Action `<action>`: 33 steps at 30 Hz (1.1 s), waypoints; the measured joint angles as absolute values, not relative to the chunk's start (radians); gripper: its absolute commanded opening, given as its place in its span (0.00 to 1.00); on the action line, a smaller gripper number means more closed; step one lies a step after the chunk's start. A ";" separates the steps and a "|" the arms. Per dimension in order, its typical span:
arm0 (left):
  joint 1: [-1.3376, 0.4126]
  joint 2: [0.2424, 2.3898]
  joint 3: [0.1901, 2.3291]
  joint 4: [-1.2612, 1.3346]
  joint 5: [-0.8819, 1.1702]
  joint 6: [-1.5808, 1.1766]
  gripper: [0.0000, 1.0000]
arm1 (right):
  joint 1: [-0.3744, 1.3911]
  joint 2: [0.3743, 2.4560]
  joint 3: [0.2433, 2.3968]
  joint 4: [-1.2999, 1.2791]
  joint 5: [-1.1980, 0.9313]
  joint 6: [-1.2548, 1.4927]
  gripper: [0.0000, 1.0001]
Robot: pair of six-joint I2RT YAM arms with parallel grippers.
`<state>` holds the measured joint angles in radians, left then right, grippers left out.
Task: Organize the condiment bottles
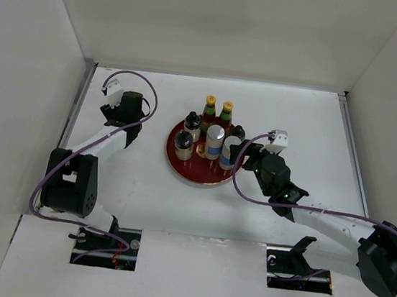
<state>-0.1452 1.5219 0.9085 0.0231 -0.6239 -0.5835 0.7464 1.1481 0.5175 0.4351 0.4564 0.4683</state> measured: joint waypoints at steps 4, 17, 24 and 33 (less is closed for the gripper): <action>-0.152 1.522 0.908 0.023 -0.626 -0.583 0.39 | 0.746 1.151 0.517 0.435 0.456 0.468 1.00; -0.335 1.179 0.778 -0.084 -0.674 -0.562 0.36 | 0.746 1.148 0.517 0.435 0.457 0.468 1.00; -0.461 0.971 0.778 -0.272 -0.680 -0.545 0.36 | 0.746 1.132 0.516 0.435 0.473 0.468 1.00; -0.719 0.867 0.758 -0.393 -0.644 -0.590 0.36 | 0.734 1.127 0.515 0.435 0.509 0.468 1.00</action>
<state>-0.7193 0.8669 0.7582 -0.3931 -0.6437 -0.5903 0.7338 1.1267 0.5148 0.4347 0.5087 0.4679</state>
